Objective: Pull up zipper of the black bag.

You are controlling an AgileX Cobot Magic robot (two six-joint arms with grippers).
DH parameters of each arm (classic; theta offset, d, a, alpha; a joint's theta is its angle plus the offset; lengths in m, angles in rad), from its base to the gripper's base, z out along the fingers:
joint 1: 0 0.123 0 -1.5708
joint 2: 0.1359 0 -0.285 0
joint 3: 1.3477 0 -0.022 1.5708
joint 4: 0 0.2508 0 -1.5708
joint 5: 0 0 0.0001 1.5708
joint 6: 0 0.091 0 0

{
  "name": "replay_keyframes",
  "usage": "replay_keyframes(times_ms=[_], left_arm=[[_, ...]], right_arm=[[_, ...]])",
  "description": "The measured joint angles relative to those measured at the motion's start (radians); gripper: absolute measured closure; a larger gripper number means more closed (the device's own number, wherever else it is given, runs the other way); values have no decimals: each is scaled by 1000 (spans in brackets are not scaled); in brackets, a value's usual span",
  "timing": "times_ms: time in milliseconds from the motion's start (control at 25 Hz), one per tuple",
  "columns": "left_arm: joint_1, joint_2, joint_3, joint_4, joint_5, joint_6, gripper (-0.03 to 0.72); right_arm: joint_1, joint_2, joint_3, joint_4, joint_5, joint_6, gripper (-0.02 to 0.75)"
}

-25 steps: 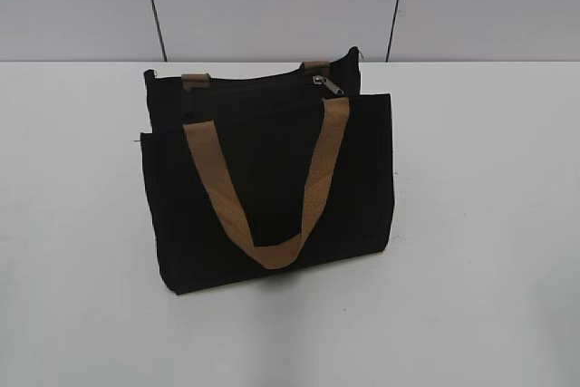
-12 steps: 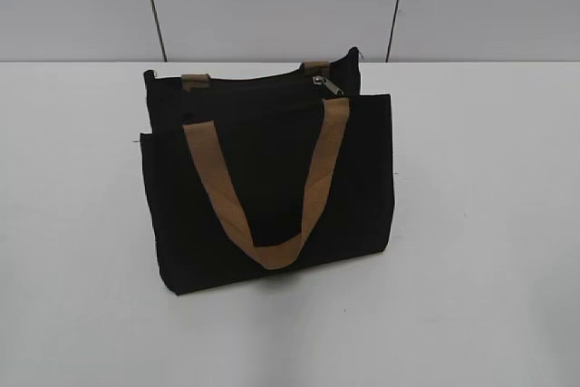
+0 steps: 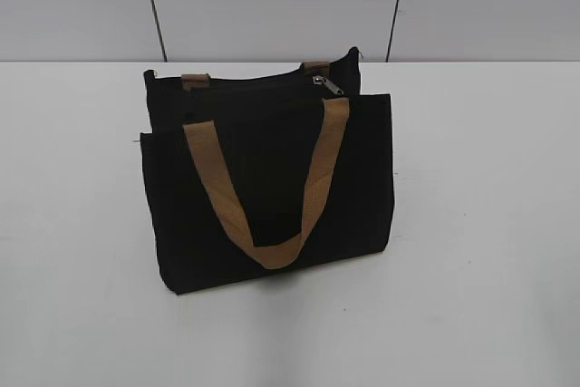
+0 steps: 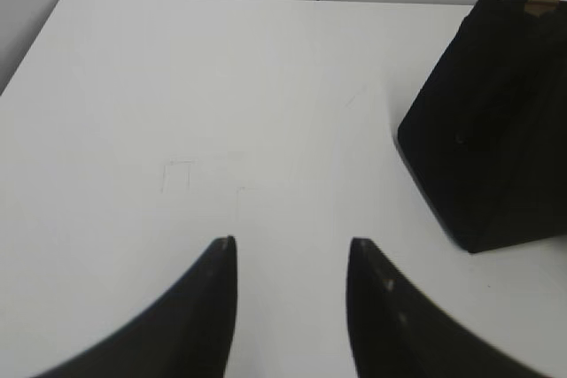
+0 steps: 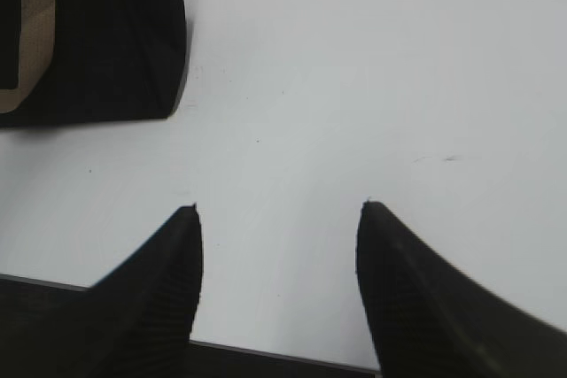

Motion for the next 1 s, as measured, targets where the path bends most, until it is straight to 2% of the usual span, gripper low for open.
replay_keyframes(times_ms=[760, 1000], left_arm=[[0, 0, 0, -2, 0, 0, 432], [0, 0, 0, -2, 0, 0, 442]], right_arm=[[-5, 0, 0, 0, 0, -10, 303], [-89, 0, 0, 0, 0, -11, 304]])
